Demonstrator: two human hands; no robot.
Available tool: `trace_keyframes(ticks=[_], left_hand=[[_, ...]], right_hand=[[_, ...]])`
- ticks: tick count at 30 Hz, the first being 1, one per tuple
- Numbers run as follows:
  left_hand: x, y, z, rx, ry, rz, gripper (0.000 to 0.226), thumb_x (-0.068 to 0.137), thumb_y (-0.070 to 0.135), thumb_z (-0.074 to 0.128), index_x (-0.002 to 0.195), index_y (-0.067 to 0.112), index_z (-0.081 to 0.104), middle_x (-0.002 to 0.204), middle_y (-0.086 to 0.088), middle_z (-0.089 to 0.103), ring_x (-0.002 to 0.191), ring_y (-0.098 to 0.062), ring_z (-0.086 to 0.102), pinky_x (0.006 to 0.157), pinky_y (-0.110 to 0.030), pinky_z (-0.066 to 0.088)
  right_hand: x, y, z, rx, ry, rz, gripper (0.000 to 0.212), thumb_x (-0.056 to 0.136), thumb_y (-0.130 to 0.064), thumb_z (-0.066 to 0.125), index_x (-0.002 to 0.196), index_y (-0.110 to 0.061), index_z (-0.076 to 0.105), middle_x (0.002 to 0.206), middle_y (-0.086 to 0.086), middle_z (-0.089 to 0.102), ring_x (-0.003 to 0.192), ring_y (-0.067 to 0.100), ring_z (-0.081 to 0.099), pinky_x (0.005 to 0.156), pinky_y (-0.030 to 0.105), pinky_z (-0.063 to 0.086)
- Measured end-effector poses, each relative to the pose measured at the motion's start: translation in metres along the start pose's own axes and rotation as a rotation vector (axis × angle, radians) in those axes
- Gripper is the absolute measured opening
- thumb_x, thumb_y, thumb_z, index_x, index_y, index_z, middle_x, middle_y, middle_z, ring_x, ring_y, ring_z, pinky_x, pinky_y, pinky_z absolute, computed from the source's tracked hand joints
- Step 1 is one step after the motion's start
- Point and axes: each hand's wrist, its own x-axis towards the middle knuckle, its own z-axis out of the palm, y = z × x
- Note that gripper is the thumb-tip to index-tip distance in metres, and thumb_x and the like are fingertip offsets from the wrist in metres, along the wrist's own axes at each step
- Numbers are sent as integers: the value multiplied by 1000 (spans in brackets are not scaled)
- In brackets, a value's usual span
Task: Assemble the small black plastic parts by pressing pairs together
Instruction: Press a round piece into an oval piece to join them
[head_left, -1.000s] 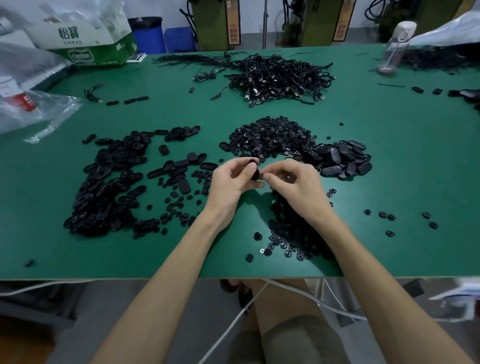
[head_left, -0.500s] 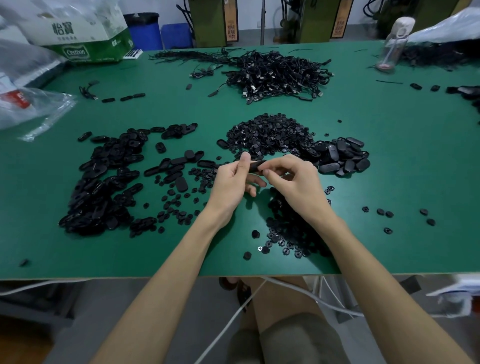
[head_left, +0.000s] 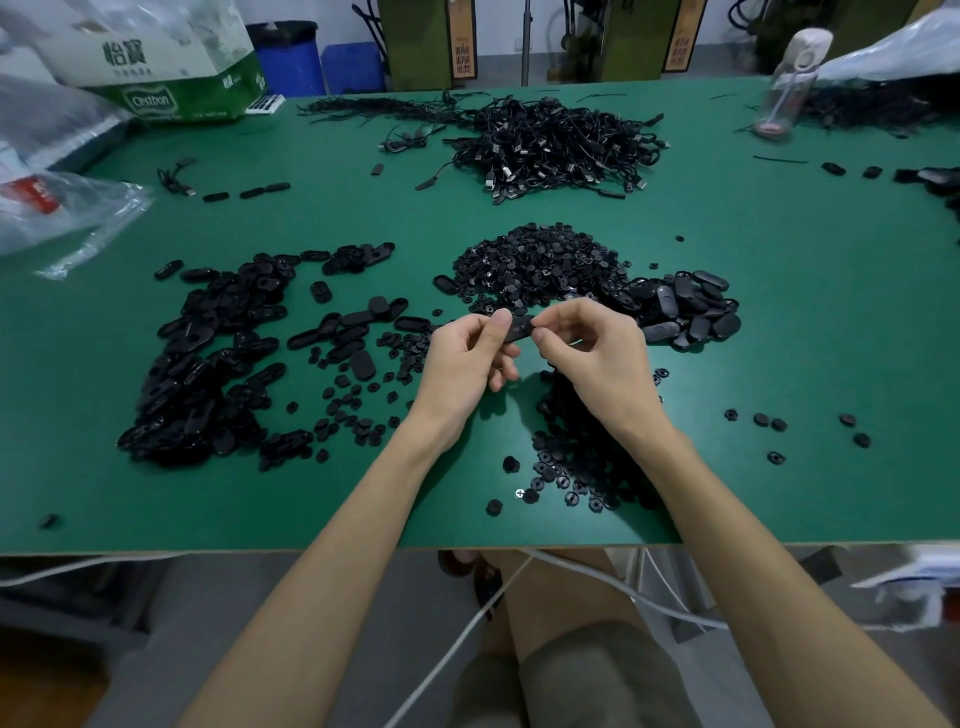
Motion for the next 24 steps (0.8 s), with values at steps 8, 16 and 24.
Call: trace_keyframes(ticks=[8, 16, 24], left_hand=[[-2, 1, 1, -42, -29, 2, 22, 106, 22, 58, 103, 3, 68, 78, -6, 70, 60, -15, 64, 55, -22, 50], [-3, 4, 1, -110, -150, 62, 40, 102, 5, 62, 141, 16, 57, 93, -9, 75, 75, -32, 77, 67, -30, 60], [-4, 2, 3, -119, -84, 17, 7, 104, 3, 57, 111, 3, 58, 104, -24, 72, 83, -35, 78, 71, -34, 64]], right_hand=[[0, 1, 0, 17, 21, -1, 8, 92, -10, 73, 98, -15, 73, 87, -8, 72, 78, 6, 64, 75, 25, 53], [3, 6, 1, 81, 37, 15, 9, 91, -8, 74, 99, -13, 71, 90, 1, 75, 85, 21, 72, 80, 37, 59], [3, 8, 2, 92, 14, 24, 9, 89, -8, 77, 92, -17, 76, 83, -5, 74, 76, 9, 67, 72, 24, 55]])
